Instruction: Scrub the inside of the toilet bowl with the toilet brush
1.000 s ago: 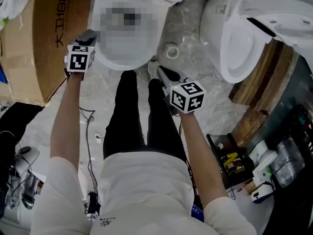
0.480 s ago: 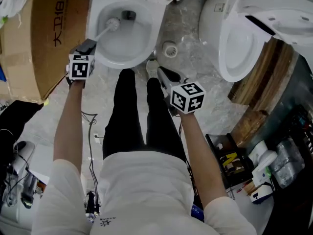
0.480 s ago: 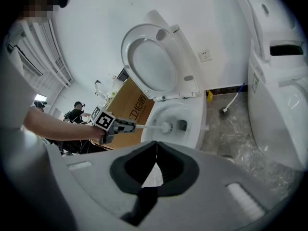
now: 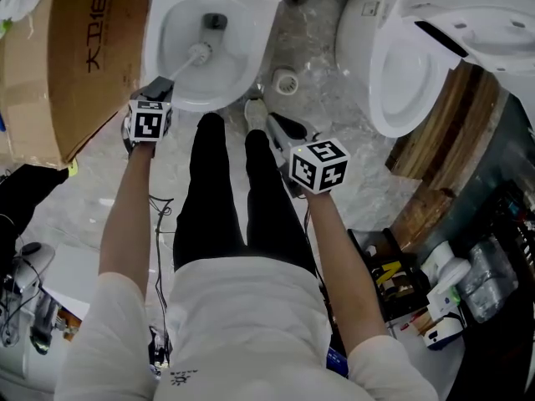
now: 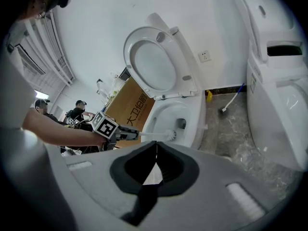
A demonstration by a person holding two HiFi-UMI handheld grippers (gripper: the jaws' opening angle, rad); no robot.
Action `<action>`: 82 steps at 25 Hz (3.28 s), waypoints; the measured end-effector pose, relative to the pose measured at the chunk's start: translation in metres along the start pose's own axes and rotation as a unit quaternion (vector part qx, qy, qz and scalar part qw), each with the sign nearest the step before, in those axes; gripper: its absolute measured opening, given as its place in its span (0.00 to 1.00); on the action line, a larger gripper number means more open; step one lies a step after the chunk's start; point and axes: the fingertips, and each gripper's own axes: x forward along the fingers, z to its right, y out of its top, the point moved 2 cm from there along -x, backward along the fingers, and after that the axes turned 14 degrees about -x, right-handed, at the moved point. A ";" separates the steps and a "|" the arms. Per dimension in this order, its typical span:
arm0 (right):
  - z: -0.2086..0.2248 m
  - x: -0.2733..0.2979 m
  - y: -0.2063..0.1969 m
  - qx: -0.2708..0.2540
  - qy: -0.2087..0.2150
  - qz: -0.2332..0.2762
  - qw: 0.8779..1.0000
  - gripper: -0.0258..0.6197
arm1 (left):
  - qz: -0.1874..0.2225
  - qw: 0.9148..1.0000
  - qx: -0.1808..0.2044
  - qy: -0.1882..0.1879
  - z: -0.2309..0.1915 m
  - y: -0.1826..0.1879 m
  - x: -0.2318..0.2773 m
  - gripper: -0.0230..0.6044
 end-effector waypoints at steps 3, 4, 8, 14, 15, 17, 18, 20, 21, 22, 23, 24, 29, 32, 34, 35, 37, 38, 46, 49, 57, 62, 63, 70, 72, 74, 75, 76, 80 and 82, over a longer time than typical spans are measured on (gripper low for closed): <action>0.002 -0.007 -0.008 -0.002 0.000 -0.002 1.000 0.04 | -0.001 1.000 -0.006 -0.007 0.012 -0.001 0.005 0.27; 0.002 -0.009 -0.011 -0.003 0.000 -0.002 1.000 0.04 | -0.003 1.000 -0.004 -0.009 0.016 -0.002 0.006 0.27; 0.003 -0.019 -0.018 -0.008 0.001 -0.002 1.000 0.04 | 0.005 1.000 0.007 0.005 0.027 0.002 0.005 0.27; 0.003 -0.037 -0.018 -0.025 0.005 0.002 1.000 0.04 | 0.006 1.000 0.012 -0.010 0.058 -0.005 -0.005 0.27; 0.001 -0.040 -0.016 -0.030 0.007 0.002 1.000 0.04 | 0.010 1.000 0.012 -0.001 0.058 -0.005 -0.010 0.27; -0.002 -0.045 -0.010 -0.045 0.014 0.004 0.999 0.04 | 0.022 0.999 0.008 0.025 0.055 -0.003 -0.023 0.27; -0.004 -0.047 -0.005 -0.054 0.017 0.005 0.998 0.04 | 0.027 0.999 0.001 0.031 0.055 -0.003 -0.031 0.27; -0.010 -0.055 0.006 -0.068 0.024 0.011 0.997 0.04 | 0.035 0.999 -0.018 0.024 0.063 -0.006 -0.046 0.27; -0.012 -0.059 0.013 -0.076 0.027 0.015 0.997 0.04 | 0.038 0.999 -0.026 0.013 0.069 -0.008 -0.054 0.27; -0.016 -0.065 0.019 -0.084 0.030 0.018 0.996 0.04 | 0.044 0.998 -0.034 0.004 0.075 -0.010 -0.063 0.27; -0.019 -0.070 0.025 -0.094 0.034 0.020 0.995 0.04 | 0.054 0.998 -0.042 -0.001 0.079 -0.010 -0.075 0.27; -0.023 -0.075 0.030 -0.105 0.038 0.019 0.994 0.04 | 0.066 0.997 -0.049 -0.003 0.081 -0.008 -0.088 0.27; -0.041 -0.104 0.051 -0.174 0.069 0.009 0.982 0.04 | 0.111 0.991 -0.070 -0.014 0.101 -0.003 -0.151 0.27; -0.050 -0.127 0.064 -0.205 0.086 0.011 0.975 0.04 | 0.146 0.986 -0.073 -0.016 0.114 0.002 -0.189 0.27; -0.058 -0.145 0.074 -0.217 0.096 0.021 0.971 0.04 | 0.171 0.982 -0.079 -0.018 0.125 0.001 -0.218 0.27; -0.063 -0.154 0.080 -0.222 0.099 0.029 0.970 0.04 | 0.185 0.979 -0.083 -0.018 0.129 0.001 -0.232 0.27; -0.074 -0.171 0.096 -0.232 0.102 0.049 0.966 0.04 | 0.213 0.972 -0.094 -0.014 0.133 0.001 -0.261 0.27; -0.080 -0.179 0.105 -0.236 0.103 0.061 0.964 0.04 | 0.226 0.969 -0.102 -0.013 0.134 -0.001 -0.276 0.27; -0.137 -0.238 0.140 -0.246 0.127 0.134 0.952 0.04 | 0.311 0.941 -0.135 -0.009 0.140 -0.021 -0.375 0.27; -0.161 -0.255 0.146 -0.248 0.129 0.157 0.947 0.04 | 0.332 0.935 -0.125 -0.013 0.140 -0.027 -0.403 0.27; -0.221 -0.288 0.141 -0.266 0.093 0.197 0.939 0.04 | 0.369 0.924 -0.092 -0.043 0.131 -0.070 -0.454 0.27; -0.266 -0.300 0.119 -0.268 0.062 0.211 0.938 0.04 | 0.379 0.920 -0.074 -0.064 0.114 -0.110 -0.475 0.27; -0.273 -0.303 0.115 -0.267 0.055 0.214 0.938 0.04 | 0.379 0.920 -0.072 -0.067 0.111 -0.116 -0.477 0.27; -0.308 -0.317 0.091 -0.245 0.014 0.241 0.939 0.04 | 0.383 0.919 -0.045 -0.079 0.088 -0.146 -0.492 0.27; -0.314 -0.320 0.088 -0.246 0.009 0.246 0.937 0.04 | 0.385 0.918 -0.040 -0.081 0.084 -0.149 -0.494 0.27; -0.316 -0.323 0.086 -0.248 0.006 0.247 0.937 0.04 | 0.389 0.917 -0.039 -0.082 0.084 -0.151 -0.496 0.27; -0.315 -0.324 0.086 -0.249 0.006 0.247 0.936 0.04 | 0.392 0.916 -0.039 -0.082 0.085 -0.151 -0.497 0.27; -0.315 -0.324 0.086 -0.250 0.005 0.248 0.936 0.04 | 0.394 0.915 -0.040 -0.082 0.087 -0.150 -0.498 0.27; -0.307 -0.328 0.092 -0.254 0.004 0.251 0.934 0.04 | 0.400 0.912 -0.044 -0.080 0.094 -0.143 -0.501 0.27; -0.302 -0.330 0.097 -0.256 0.007 0.250 0.934 0.04 | 0.400 0.912 -0.046 -0.078 0.099 -0.139 -0.502 0.27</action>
